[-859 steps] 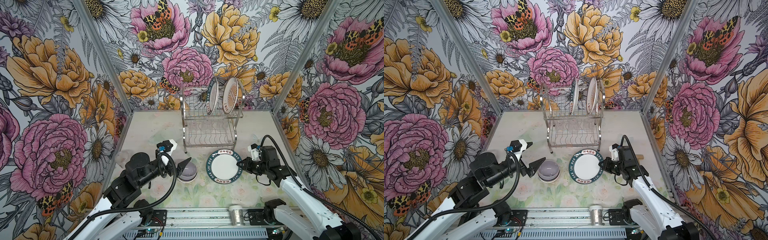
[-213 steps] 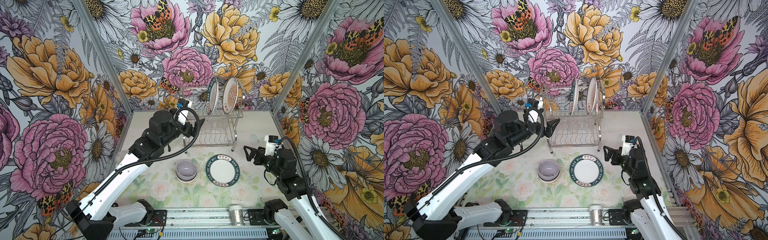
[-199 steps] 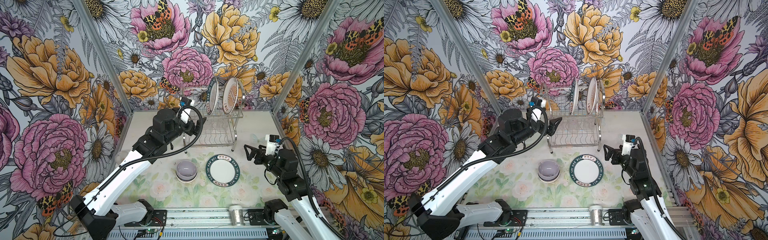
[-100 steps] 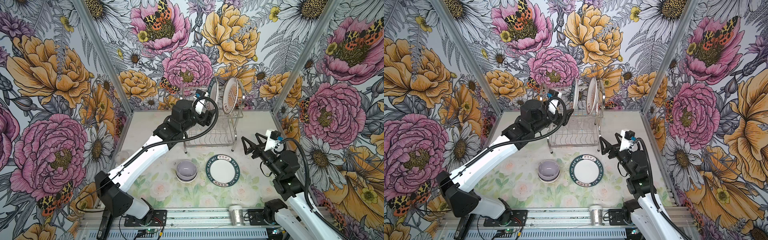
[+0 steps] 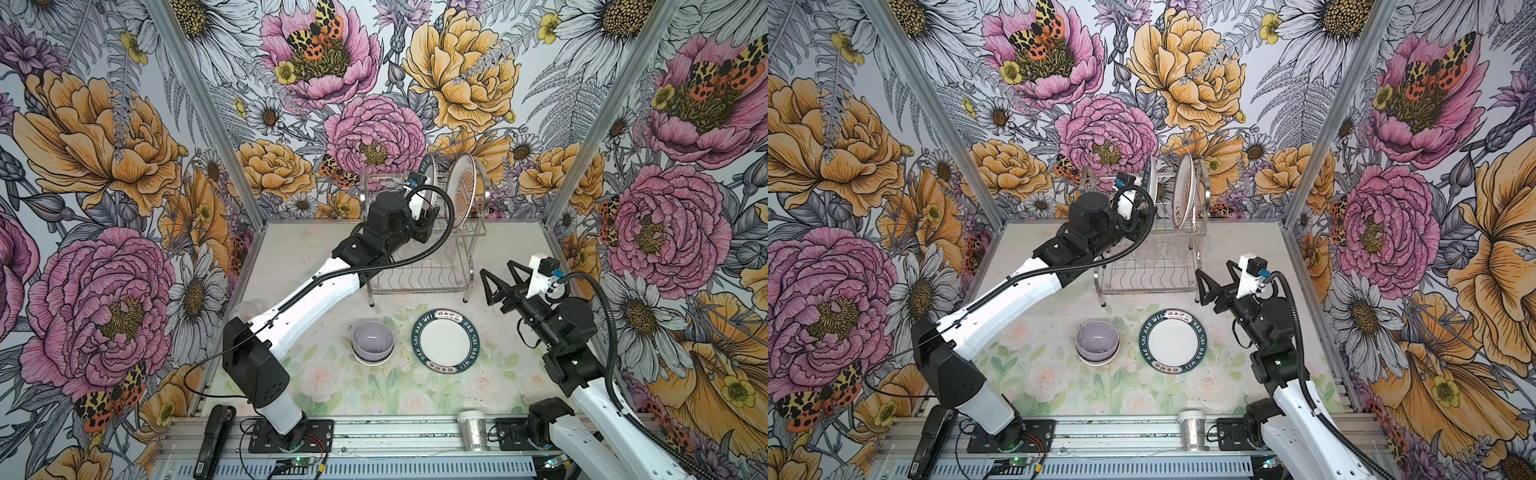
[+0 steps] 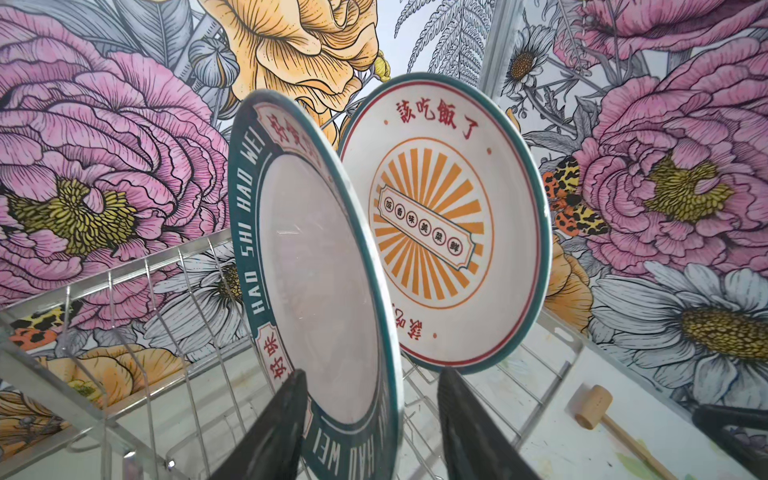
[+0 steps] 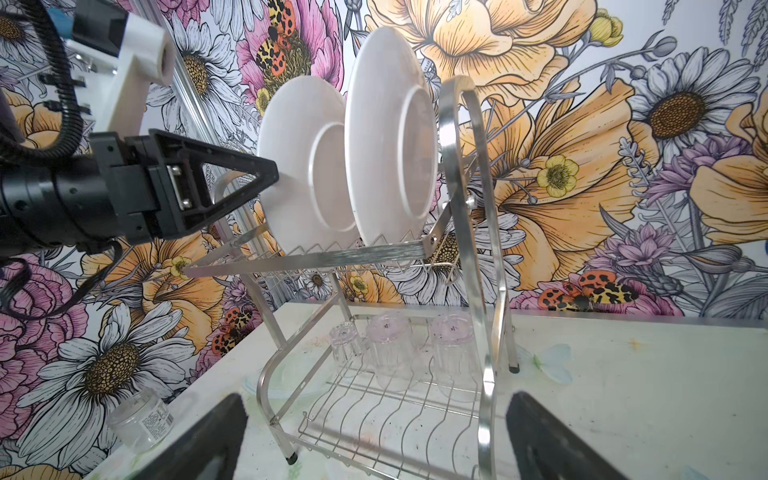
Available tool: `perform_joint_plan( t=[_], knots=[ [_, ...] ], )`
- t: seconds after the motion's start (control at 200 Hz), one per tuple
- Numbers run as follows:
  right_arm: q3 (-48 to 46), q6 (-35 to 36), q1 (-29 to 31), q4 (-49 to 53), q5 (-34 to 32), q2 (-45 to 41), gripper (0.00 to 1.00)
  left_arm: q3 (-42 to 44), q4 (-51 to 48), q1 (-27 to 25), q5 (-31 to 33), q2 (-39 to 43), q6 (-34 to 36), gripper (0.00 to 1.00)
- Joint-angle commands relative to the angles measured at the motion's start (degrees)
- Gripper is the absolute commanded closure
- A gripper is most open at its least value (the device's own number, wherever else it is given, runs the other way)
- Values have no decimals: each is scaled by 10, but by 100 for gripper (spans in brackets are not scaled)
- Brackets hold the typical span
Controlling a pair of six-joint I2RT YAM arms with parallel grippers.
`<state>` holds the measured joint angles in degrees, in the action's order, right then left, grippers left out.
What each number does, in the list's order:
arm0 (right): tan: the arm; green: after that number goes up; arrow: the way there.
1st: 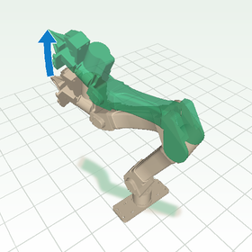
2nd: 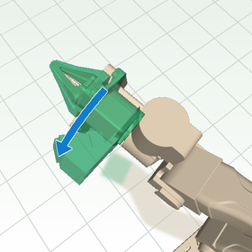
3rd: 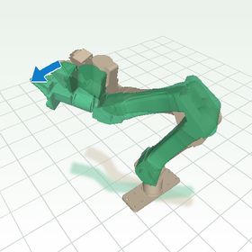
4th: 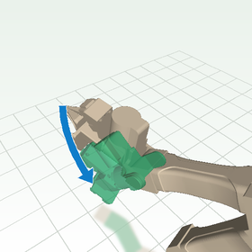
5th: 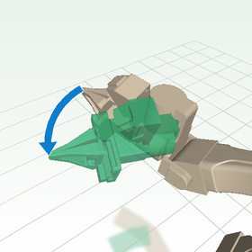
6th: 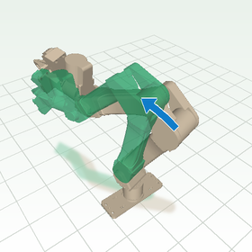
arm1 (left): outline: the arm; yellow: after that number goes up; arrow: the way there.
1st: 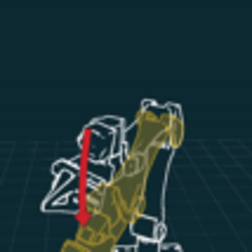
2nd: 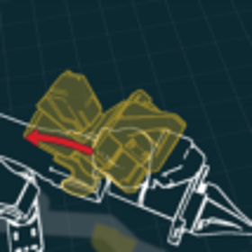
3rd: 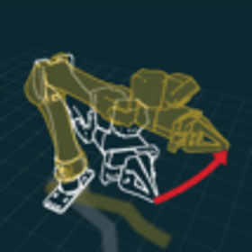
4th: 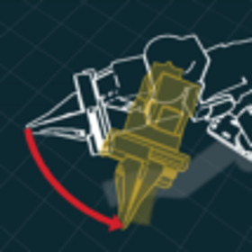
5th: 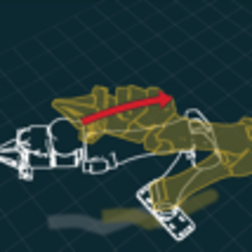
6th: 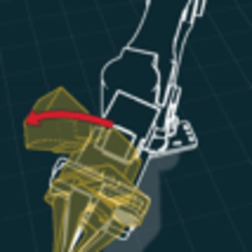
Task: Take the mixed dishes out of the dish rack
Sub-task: 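Reach the left gripper to the next green-rimmed plate in the rack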
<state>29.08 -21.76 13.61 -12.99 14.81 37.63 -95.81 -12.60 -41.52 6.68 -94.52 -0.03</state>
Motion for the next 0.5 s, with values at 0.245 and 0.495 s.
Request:
perform_joint_plan(
  t=[0.245, 0.495],
  knots=[
    [12, 10, 4, 14, -22, -16, 0, -16, 35, -13, 49, 0, -28, 63],
    [11, 9, 3, 10, -21, -4, 0, -18, 34, -17, 49, -6, -31, 63]
  ],
)
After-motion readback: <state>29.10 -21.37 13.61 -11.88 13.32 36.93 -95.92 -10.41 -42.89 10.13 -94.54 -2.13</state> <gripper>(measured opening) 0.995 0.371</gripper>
